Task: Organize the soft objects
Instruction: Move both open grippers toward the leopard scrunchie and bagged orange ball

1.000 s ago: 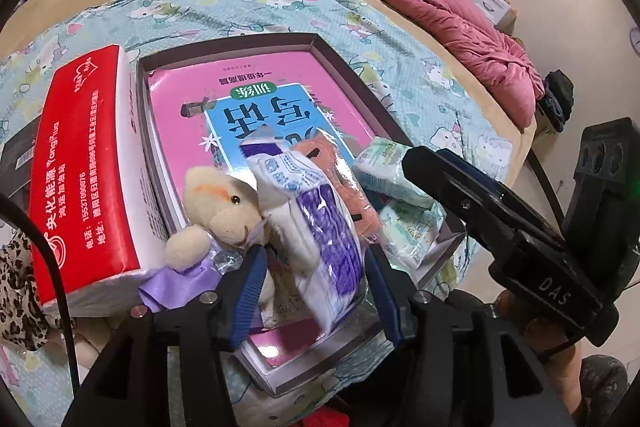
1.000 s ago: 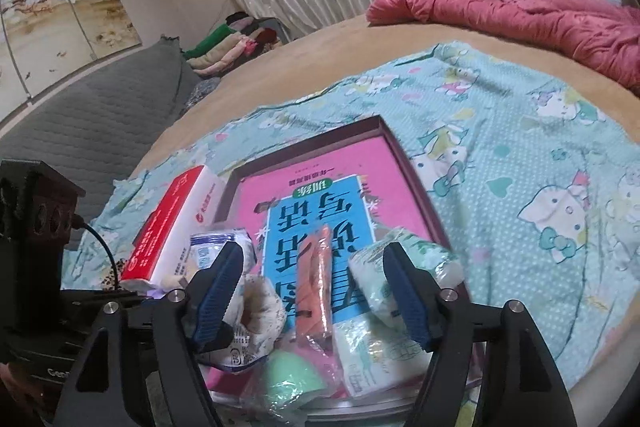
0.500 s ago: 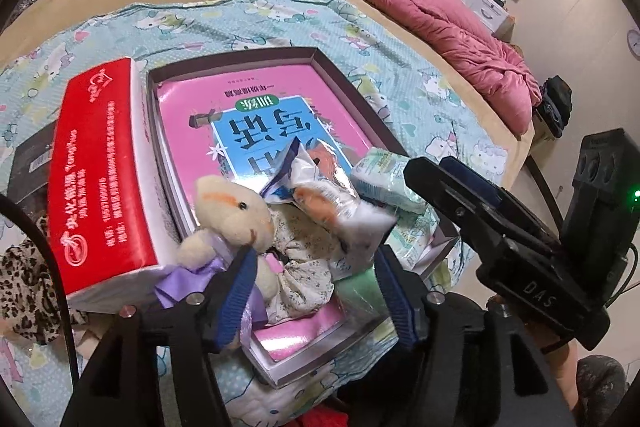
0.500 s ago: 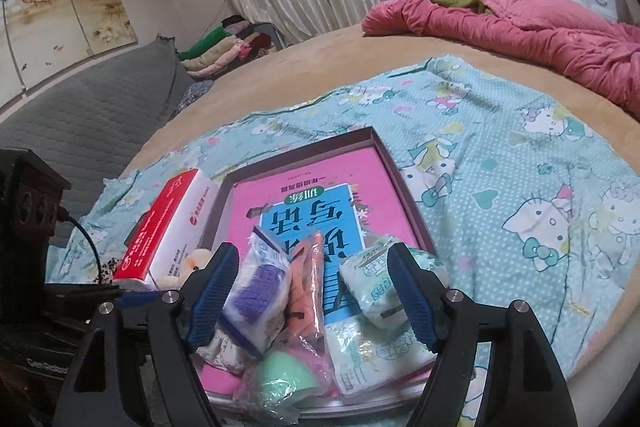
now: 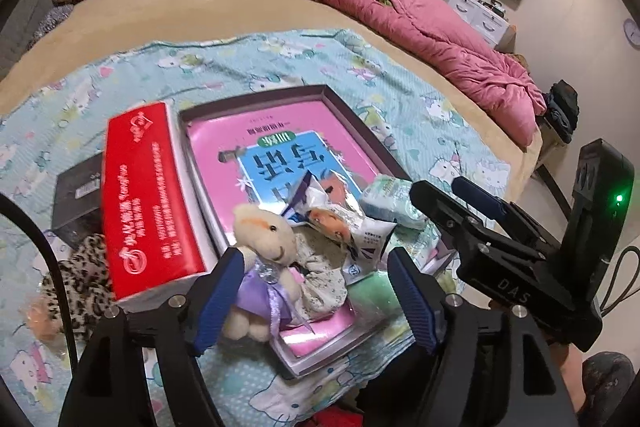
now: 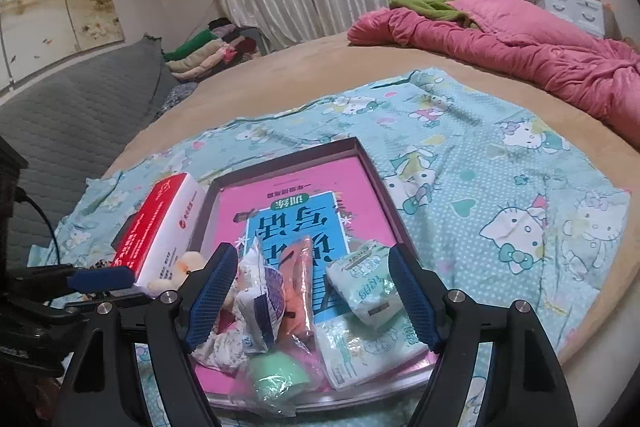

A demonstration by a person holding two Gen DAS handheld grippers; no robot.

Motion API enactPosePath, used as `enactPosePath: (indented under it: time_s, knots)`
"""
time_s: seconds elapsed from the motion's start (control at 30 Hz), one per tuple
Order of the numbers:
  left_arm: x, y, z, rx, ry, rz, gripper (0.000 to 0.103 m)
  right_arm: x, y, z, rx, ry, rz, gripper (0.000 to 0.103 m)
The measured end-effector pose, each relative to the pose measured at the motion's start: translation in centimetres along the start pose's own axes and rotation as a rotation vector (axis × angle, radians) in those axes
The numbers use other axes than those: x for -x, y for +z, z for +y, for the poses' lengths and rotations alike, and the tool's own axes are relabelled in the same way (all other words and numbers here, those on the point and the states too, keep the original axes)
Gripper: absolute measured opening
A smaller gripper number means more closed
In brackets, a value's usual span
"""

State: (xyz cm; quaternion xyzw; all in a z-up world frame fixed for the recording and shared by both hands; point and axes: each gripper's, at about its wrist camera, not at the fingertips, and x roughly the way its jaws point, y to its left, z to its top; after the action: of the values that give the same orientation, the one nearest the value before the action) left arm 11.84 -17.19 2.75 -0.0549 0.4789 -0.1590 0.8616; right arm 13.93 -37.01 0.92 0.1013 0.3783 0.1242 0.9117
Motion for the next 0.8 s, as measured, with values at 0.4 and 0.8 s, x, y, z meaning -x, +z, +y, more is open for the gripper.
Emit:
enactPosePath:
  time_s: [0.4,0.8]
  knots:
    - [1.9,-0.6,1.4,0.028,0.058,-0.027,0.078,1.2,0.3,2.0,0.064,-0.063,-0.013,0.08]
    - [3.7,-1.6,2.7,0.048,0.081,-0.033,0.078,2.1,0.4,4.9,0.158,-0.07,-0.023,0.082]
